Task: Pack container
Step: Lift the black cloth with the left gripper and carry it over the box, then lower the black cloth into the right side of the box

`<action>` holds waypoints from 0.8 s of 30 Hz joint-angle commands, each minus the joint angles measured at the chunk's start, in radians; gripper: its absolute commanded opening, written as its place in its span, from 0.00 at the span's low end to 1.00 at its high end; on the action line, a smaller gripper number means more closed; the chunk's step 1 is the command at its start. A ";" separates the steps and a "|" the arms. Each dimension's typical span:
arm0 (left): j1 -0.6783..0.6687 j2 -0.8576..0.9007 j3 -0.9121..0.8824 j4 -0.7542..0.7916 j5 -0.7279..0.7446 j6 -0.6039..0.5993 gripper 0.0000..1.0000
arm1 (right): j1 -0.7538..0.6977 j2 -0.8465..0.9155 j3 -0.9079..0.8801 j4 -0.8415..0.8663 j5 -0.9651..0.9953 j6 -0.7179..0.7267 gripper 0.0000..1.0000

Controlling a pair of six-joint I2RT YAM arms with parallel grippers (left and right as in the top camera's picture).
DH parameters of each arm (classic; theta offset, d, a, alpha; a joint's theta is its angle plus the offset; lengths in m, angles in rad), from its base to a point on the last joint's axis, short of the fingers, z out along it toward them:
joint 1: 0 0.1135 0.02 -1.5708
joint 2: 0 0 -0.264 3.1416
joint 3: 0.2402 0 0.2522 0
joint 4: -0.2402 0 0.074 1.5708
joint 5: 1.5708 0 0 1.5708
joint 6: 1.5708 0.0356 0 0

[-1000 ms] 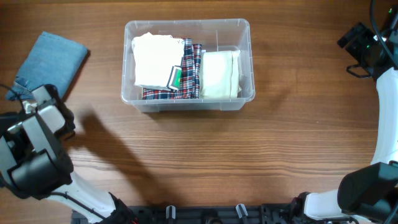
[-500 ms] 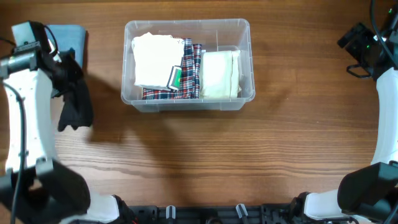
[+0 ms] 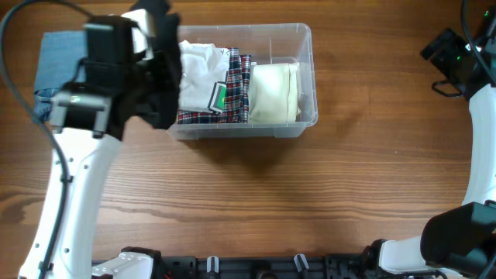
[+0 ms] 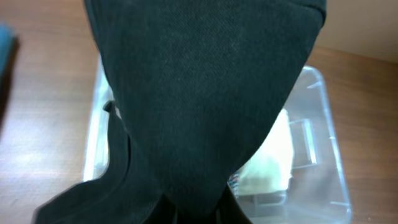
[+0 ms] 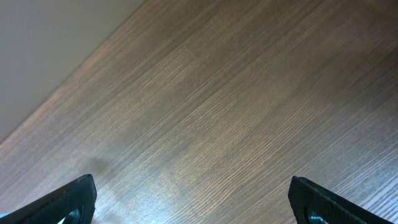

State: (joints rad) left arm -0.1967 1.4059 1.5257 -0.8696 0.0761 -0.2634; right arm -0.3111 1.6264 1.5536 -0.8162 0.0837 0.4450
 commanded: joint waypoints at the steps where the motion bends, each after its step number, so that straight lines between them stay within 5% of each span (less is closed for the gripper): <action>1: -0.131 0.051 0.028 0.093 -0.148 -0.035 0.04 | 0.000 0.006 -0.004 -0.001 0.014 0.000 1.00; 10: -0.286 0.338 0.027 0.271 -0.272 -0.221 0.04 | -0.001 0.006 -0.004 -0.001 0.014 0.001 1.00; 24: -0.408 0.409 0.027 0.438 -0.294 -0.355 0.04 | -0.001 0.006 -0.004 -0.001 0.014 0.001 1.00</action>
State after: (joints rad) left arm -0.5957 1.7718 1.5272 -0.4446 -0.1978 -0.5751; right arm -0.3111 1.6264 1.5536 -0.8158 0.0837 0.4450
